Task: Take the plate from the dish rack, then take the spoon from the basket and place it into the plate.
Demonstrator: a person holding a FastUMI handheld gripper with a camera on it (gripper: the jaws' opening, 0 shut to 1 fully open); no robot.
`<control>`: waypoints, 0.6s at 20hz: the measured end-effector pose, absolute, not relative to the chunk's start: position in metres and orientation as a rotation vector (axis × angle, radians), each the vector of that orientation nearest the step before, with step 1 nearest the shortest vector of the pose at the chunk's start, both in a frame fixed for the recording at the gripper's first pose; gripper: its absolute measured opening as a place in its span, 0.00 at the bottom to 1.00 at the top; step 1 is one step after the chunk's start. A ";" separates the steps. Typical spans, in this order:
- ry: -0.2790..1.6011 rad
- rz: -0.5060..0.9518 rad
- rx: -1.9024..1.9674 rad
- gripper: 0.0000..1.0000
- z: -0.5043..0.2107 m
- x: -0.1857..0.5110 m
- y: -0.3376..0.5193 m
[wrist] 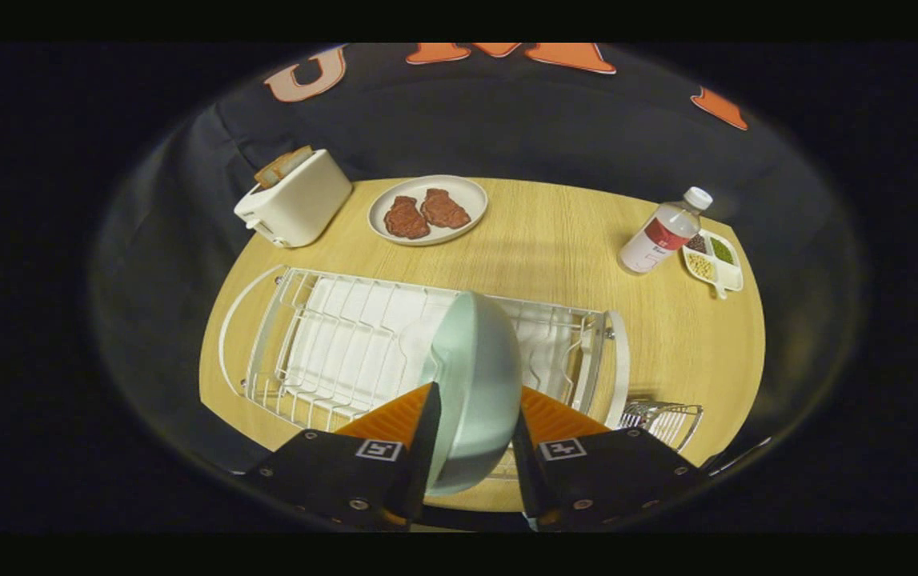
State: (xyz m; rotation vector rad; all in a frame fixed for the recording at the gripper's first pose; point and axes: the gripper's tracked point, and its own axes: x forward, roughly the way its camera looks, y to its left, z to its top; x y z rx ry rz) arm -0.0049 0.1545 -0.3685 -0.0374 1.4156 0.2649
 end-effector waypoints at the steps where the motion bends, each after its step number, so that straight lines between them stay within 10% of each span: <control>1: 1.423 0.251 -0.056 0.44 -0.371 -0.004 0.152; 12: 1.339 0.096 -0.176 0.28 -0.344 0.028 0.125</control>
